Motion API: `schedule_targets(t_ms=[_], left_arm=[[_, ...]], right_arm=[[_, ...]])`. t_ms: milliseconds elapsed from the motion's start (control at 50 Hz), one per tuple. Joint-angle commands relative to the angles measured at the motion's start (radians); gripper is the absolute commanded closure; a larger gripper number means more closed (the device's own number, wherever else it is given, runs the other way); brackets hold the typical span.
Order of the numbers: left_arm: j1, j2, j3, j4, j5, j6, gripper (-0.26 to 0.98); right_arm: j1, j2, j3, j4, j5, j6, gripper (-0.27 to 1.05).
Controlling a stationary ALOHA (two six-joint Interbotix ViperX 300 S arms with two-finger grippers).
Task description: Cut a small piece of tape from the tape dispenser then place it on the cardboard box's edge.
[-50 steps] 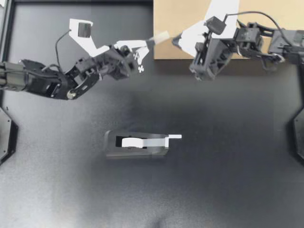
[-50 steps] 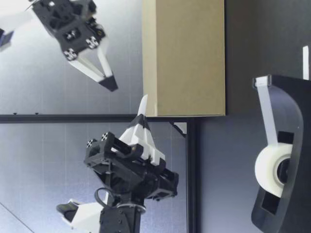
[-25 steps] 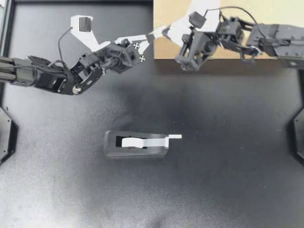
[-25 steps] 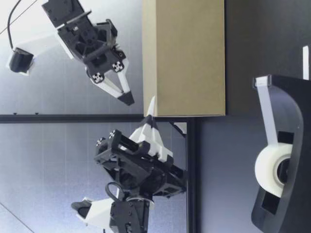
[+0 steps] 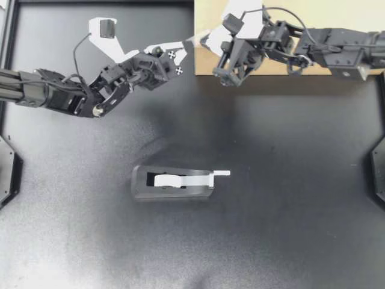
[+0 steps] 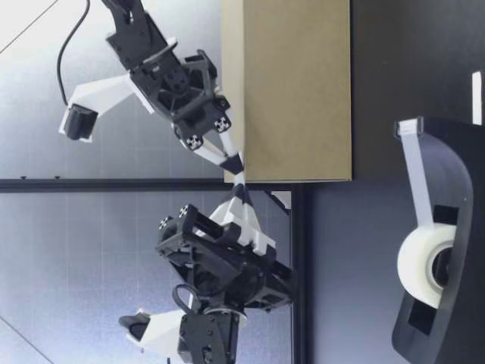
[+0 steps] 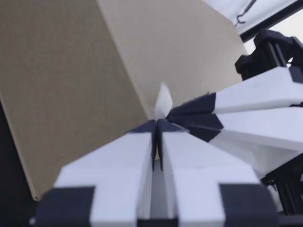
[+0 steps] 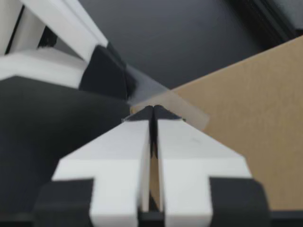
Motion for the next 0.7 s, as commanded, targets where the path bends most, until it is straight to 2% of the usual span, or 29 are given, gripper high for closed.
schedule_targets(t_ms=[0,500,600,680], left_arm=[[0.003,-0.015,-0.014,0.003,-0.002,0.002,0.79],[0.005,-0.009,-0.017,0.003,0.02,0.003,0.78],[0.005,-0.014,-0.015,0.003,0.018,0.005,0.74],[0.005,-0.015,-0.012,0.003,0.018,0.008,0.65]], right_arm=[[-0.014,-0.005,-0.028,-0.002,-0.003,0.0,0.82],[-0.028,0.028,-0.06,0.0,-0.002,0.0,0.82],[-0.029,0.028,-0.061,0.0,-0.002,0.0,0.82],[-0.031,0.028,-0.061,0.0,-0.002,0.0,0.82]])
